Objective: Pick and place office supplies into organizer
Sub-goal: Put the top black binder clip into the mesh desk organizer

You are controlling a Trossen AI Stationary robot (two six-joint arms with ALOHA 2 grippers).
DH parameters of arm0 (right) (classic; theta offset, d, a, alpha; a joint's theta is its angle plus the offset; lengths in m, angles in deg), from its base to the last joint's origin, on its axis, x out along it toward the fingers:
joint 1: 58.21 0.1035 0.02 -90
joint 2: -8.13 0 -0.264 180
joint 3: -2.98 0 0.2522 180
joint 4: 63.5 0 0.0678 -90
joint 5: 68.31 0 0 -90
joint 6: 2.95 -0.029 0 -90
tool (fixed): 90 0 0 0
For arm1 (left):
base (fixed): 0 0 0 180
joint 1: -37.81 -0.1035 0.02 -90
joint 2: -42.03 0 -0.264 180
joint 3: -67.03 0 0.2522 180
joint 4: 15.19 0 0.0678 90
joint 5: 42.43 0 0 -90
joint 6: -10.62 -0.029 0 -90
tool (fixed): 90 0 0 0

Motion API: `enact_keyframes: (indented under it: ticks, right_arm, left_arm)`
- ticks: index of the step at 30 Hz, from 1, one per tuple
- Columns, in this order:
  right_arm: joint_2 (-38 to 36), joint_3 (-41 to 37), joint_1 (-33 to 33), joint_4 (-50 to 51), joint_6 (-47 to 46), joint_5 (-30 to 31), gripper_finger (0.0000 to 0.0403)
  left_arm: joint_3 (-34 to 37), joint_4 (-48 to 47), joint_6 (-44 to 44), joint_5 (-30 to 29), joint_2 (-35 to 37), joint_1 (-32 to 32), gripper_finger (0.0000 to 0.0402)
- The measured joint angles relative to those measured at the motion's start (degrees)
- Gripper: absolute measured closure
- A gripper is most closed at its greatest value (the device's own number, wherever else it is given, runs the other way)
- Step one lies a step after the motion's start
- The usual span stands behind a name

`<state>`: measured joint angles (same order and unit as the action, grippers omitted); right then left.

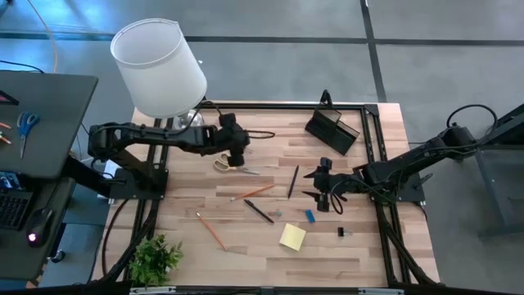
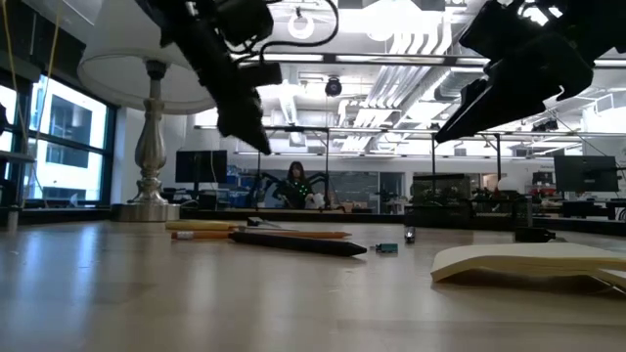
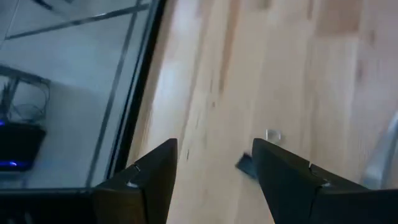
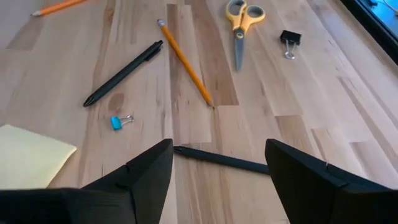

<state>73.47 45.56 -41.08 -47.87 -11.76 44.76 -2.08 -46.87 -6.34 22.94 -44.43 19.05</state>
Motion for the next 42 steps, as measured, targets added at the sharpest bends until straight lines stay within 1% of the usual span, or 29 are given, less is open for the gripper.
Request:
enact_keyframes:
  ticks: [2, 4, 7, 9, 12, 14, 17, 20, 25, 29, 34, 37, 39, 42]
  right_arm:
    - [0.0, 0.0, 0.0, 0.0, 0.1, 0.7, 0.0151]
    - [0.0, 0.0, 0.0, 0.0, 1.1, 0.8, 0.0151]
    - [0.0, 0.0, 0.0, -0.1, 1.8, 0.9, 0.0151]
    - [0.0, -0.1, 0.0, -0.5, 2.4, 0.9, 0.0151]
    - [0.0, -0.1, 0.0, -1.4, 2.9, 0.9, 0.0151]
    - [0.0, -0.1, 0.0, -2.1, 2.9, 0.9, 0.0151]
    - [0.0, -0.1, 0.0, -2.2, 2.9, 0.7, 0.0151]
    - [0.0, -0.1, 0.2, -2.2, 2.9, 0.7, 0.0151]
    - [0.0, -0.1, 0.2, -2.1, 2.9, 0.4, 0.0151]
    - [0.0, -0.1, 0.2, -2.0, 2.9, -0.1, 0.0151]
    - [0.0, -0.1, 0.2, -2.0, 2.9, -0.1, 0.0151]
    - [0.0, -0.1, 0.2, -2.0, 2.9, -0.1, 0.0151]
    - [0.0, -0.1, 0.2, -2.0, 2.8, -0.2, 0.0151]
    - [0.0, -0.1, 0.2, -2.1, 2.8, -0.4, 0.0151]
  left_arm:
    - [-1.2, 0.4, 0.8, 4.7, 0.0, -0.4, 0.0204]
    - [-3.3, -0.9, 1.7, 11.6, -1.0, -1.9, 0.0204]
    - [-8.5, -10.8, 3.5, 19.7, -4.3, -5.3, 0.0204]
    - [-12.2, -17.0, 1.8, 21.9, -6.8, -7.5, 0.0204]
    - [-16.6, -22.6, -3.0, 22.2, -10.9, -9.3, 0.0204]
    - [-18.2, -24.4, -6.3, 20.8, -13.4, -9.3, 0.0204]
    - [-19.1, -25.5, -11.5, 19.8, -16.4, -9.3, 0.0204]
    - [-19.1, -25.7, -14.1, 19.2, -19.2, -9.4, 0.0204]
    - [-19.0, -24.8, -18.7, 16.1, -22.8, -9.4, 0.0203]
    - [-19.1, -24.0, -19.5, 17.2, -23.4, -9.4, 0.0185]
    - [-19.1, -24.1, -19.9, 18.0, -23.4, -9.4, 0.0138]
    - [-19.1, -23.8, -19.7, 18.9, -23.4, -9.8, 0.0118]
    - [-19.1, -23.4, -19.1, 20.7, -23.4, -9.9, 0.0114]
    - [-19.1, -23.9, -18.7, 23.4, -23.4, -10.9, 0.0123]
